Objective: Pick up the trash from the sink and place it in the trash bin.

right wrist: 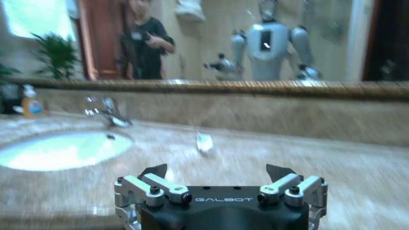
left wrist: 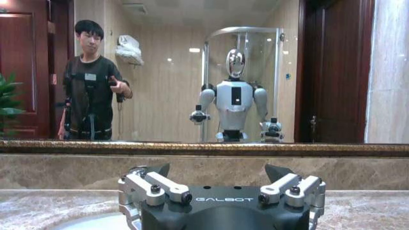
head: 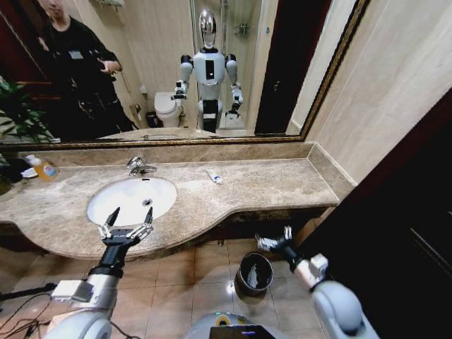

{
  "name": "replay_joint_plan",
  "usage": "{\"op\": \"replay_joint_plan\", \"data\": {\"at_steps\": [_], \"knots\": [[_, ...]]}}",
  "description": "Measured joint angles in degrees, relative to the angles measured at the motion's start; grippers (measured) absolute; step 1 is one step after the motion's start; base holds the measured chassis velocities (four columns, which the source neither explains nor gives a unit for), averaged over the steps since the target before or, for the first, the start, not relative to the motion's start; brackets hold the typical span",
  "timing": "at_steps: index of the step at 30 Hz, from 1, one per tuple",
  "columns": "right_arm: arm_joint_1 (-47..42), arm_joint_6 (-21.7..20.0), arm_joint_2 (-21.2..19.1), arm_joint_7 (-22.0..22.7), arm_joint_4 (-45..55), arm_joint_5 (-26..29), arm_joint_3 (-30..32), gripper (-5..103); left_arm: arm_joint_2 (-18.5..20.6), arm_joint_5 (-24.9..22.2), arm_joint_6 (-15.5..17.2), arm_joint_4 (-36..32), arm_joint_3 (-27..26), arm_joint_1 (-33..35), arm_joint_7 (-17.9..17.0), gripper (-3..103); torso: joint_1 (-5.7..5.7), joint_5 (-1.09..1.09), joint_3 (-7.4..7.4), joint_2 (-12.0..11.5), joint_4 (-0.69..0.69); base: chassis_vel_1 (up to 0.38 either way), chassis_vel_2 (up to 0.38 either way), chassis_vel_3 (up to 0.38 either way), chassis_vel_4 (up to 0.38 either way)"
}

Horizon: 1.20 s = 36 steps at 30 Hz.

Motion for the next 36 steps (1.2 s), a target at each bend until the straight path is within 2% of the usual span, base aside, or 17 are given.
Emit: {"op": "replay_joint_plan", "data": {"at_steps": [1, 3, 5, 7, 8, 11, 13, 14, 16, 19, 21, 23, 36], "knots": [[0.0, 0.0, 0.0, 0.0, 0.0, 0.0, 0.0, 100, 0.0, 0.0, 0.0, 0.0, 0.0, 0.0, 0.0, 100, 0.0, 0.0, 0.0, 0.0, 0.0, 0.0, 0.0, 0.0, 0.0], [4.9, -1.2, -3.2, -0.1, -2.5, 2.1, -2.2, 100, 0.0, 0.0, 0.0, 0.0, 0.0, 0.0, 0.0, 100, 0.02, 0.0, 0.01, 0.0, 0.0, 0.0, 0.0, 0.0, 0.0], [6.6, -1.4, -4.2, -0.4, -3.8, 2.9, -3.0, 100, 0.0, 0.0, 0.0, 0.0, 0.0, 0.0, 0.0, 100, 0.01, 0.01, 0.01, 0.0, -0.01, 0.0, 0.0, 0.0, 0.0], [12.7, -1.4, -7.2, -2.6, -7.9, 5.4, -5.7, 100, 0.0, 0.0, 0.0, 0.0, 0.0, 0.0, 0.0, 100, 0.01, 0.02, 0.01, 0.0, -0.01, 0.0, 0.0, 0.0, 0.0], [12.7, -1.4, -7.2, -2.6, -7.9, 5.4, -5.7, 100, 0.0, 0.0, 0.0, 0.0, 0.0, 0.0, 0.0, 100, 0.01, 0.02, 0.01, 0.0, -0.01, 0.0, 0.0, 0.0, 0.0], [21.6, -1.4, -10.1, -6.7, -14.4, 7.8, -9.4, 100, 0.0, 0.0, 0.0, 0.0, 0.0, 0.0, 0.0, 100, 0.01, 0.01, 0.01, 0.0, 0.0, 0.0, 0.0, 0.0, 0.0], [23.2, -1.4, -10.4, -7.2, -15.5, 8.2, -10.1, 100, 0.0, 0.0, 0.0, 0.0, 0.0, 0.0, 0.0, 100, 0.01, 0.0, 0.01, 0.0, -0.01, 0.0, 0.0, 0.0, 0.0], [27.9, -1.5, -11.0, -8.4, -19.9, 9.1, -12.8, 100, 0.0, 0.0, 0.0, 0.0, 0.0, 0.0, 0.0, 100, 0.01, -0.01, 0.0, 0.0, -0.01, 0.0, 0.0, 0.0, 0.0], [29.6, -1.5, -11.1, -8.7, -21.6, 9.4, -13.8, 100, 0.0, 0.0, 0.0, 0.0, 0.0, 0.0, 0.0, 100, 0.02, 0.0, 0.01, 0.0, 0.0, 0.0, 0.0, 0.0, 0.0], [38.3, -2.3, -10.3, -9.0, -29.0, 10.6, -19.1, 100, 0.0, 0.0, 0.0, 0.0, 0.0, 0.0, 0.0, 100, 0.01, -0.01, 0.01, 0.0, 0.01, 0.0, 0.0, 0.0, 0.0], [39.7, -2.5, -10.1, -8.9, -30.0, 10.9, -20.0, 100, 0.0, 0.0, 0.0, 0.0, 0.0, 0.0, 0.0, 100, 0.01, -0.02, 0.01, 0.0, 0.0, 0.0, 0.0, 0.0, 0.0], [44.9, -3.0, -9.0, -7.9, -33.7, 12.0, -23.6, 100, 0.0, 0.0, 0.0, 0.0, 0.0, 0.0, 0.0, 100, 0.02, 0.0, 0.01, 0.0, -0.01, 0.0, 0.0, 0.0, 0.0], [56.1, -3.5, -3.1, -4.0, -46.0, 12.2, -33.3, 100, 0.0, 0.0, 0.0, 0.0, 0.0, 0.0, 0.0, 100, 0.0, -0.02, 0.0, 0.0, -0.01, 0.0, 0.0, 0.0, 0.0]]}}
